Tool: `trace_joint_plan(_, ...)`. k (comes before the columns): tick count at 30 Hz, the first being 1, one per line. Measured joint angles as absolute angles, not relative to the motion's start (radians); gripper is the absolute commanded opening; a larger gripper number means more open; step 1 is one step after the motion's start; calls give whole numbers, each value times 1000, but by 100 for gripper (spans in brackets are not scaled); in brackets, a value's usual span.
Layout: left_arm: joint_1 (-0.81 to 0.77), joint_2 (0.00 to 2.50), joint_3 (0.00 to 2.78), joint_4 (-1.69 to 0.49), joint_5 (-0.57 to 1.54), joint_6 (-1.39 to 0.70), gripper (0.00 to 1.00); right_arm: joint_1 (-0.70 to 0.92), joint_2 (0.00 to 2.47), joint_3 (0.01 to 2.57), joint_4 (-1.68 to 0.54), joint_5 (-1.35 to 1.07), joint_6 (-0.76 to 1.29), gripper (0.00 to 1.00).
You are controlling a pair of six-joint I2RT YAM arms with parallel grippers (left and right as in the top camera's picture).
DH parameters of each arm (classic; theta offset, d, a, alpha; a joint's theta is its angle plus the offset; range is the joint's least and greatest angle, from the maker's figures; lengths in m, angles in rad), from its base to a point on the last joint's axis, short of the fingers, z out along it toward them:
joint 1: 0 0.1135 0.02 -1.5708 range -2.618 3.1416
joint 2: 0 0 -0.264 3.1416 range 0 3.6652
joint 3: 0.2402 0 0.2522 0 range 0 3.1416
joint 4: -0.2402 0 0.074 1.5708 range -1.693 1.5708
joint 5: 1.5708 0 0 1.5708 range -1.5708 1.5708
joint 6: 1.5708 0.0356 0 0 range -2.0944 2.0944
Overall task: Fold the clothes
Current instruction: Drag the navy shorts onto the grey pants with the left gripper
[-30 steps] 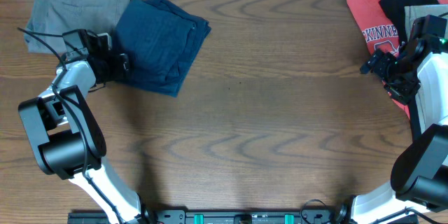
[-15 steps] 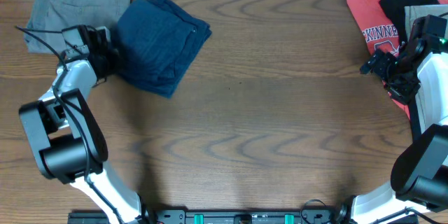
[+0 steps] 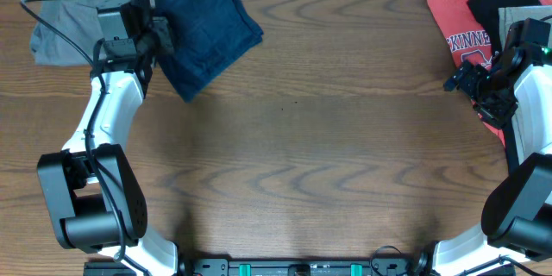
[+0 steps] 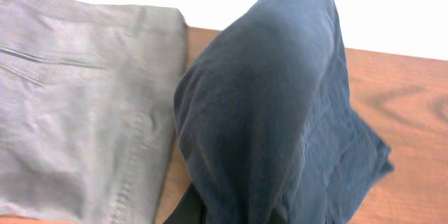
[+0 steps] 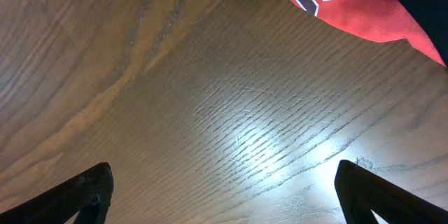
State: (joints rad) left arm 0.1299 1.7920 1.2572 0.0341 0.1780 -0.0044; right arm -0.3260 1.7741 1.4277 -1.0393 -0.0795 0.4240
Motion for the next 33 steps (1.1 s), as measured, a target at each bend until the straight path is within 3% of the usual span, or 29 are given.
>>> trace_joint_plan(12, 136, 1792, 1257, 146, -118, -72, 6, -325, 1774, 1428, -1039, -80, 424, 99)
trace_joint_plan(33, 137, 1837, 1257, 336, -379, -239, 6, -312, 1774, 1428, -1039, -80, 424, 99)
